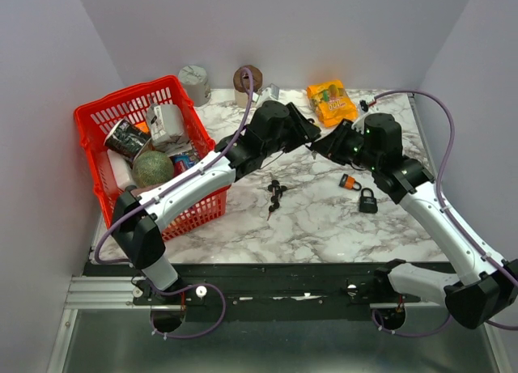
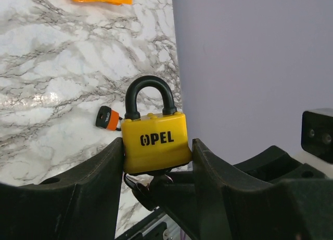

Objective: Unlock with the key

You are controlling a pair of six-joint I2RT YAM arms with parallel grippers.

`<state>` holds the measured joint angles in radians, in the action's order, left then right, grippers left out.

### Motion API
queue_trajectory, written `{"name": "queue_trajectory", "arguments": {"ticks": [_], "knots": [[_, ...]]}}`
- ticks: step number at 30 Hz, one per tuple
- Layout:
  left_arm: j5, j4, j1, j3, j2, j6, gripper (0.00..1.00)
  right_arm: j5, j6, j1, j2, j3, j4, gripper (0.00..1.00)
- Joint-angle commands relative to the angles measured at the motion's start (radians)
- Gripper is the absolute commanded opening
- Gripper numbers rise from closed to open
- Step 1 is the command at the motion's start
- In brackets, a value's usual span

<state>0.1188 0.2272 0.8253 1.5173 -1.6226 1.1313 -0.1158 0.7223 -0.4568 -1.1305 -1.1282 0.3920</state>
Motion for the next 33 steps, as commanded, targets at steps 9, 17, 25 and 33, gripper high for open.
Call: {"name": "queue_trajectory", "arguments": {"ticks": [9, 17, 25, 33], "knots": [[-0.030, -0.060, -0.037, 0.086, -0.023, 0.038, 0.00, 0.067, -0.029, 0.003, 0.055, 0.010, 0.058, 0.45], [-0.041, -0.063, -0.037, 0.077, -0.019, 0.030, 0.00, 0.058, -0.026, 0.004, 0.051, -0.005, -0.038, 0.45], [-0.041, -0.069, -0.037, 0.046, 0.001, 0.031, 0.00, 0.024, -0.003, 0.009, 0.006, -0.025, -0.096, 0.38], [-0.036, -0.068, -0.035, 0.040, 0.009, 0.028, 0.00, 0.008, 0.005, 0.020, -0.005, -0.022, -0.120, 0.30]]}}
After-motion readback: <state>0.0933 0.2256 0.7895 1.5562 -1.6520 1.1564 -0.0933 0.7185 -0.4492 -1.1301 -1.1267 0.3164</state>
